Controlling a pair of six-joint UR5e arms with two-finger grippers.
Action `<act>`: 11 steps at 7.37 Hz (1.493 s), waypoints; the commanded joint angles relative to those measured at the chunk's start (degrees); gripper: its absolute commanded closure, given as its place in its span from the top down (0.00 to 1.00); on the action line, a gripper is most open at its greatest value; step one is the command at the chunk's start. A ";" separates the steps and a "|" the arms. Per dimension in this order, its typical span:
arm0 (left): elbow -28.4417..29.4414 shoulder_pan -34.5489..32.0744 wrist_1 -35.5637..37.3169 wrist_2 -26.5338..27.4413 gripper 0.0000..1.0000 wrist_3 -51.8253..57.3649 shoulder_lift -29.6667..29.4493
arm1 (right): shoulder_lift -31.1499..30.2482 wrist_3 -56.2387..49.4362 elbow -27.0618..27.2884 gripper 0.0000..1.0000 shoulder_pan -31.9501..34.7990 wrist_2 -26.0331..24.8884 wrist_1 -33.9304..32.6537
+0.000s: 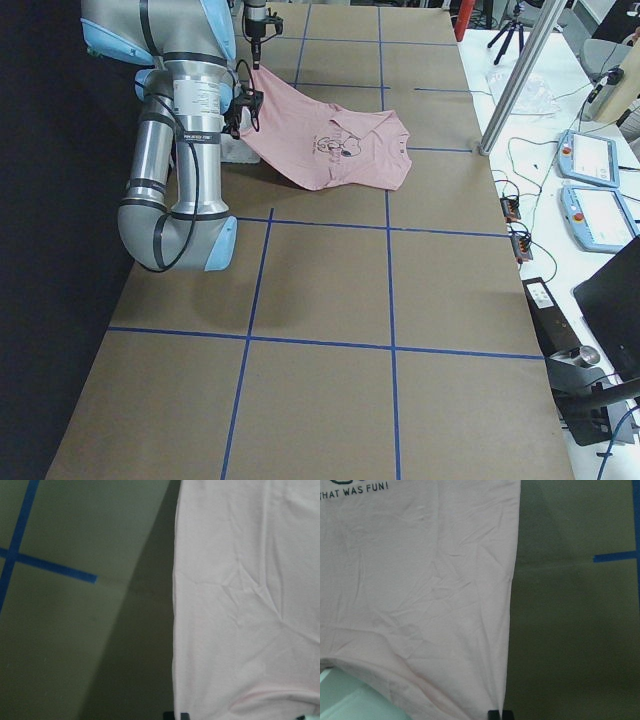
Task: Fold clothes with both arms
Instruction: 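Lift the hem with both grippers and fold it toward the collar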
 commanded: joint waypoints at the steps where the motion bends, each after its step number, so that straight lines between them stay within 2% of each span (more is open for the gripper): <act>1: -1.24 0.62 0.93 -0.68 0.00 0.14 -0.49 | 0.30 -0.50 0.40 0.00 1.40 0.39 -1.10; 2: -0.45 -0.43 0.93 -0.59 0.00 0.58 -1.10 | 2.04 -0.68 -1.26 0.00 3.93 0.39 -1.10; 4: 2.87 -8.83 0.84 -0.42 0.00 8.52 -2.95 | 7.93 -4.53 -7.57 0.00 12.08 0.66 -0.92; 7: 13.50 -21.50 0.49 -0.68 0.00 20.59 -6.46 | 9.00 -12.97 -15.66 0.00 23.52 3.11 1.52; 9: 17.82 -27.48 -0.04 -0.85 0.00 24.74 -8.83 | 14.60 -14.90 -23.65 0.00 29.33 5.03 4.35; 11: 24.74 -33.97 0.05 -2.77 0.00 25.89 -16.19 | 18.75 -19.56 -28.59 0.00 35.83 7.68 4.44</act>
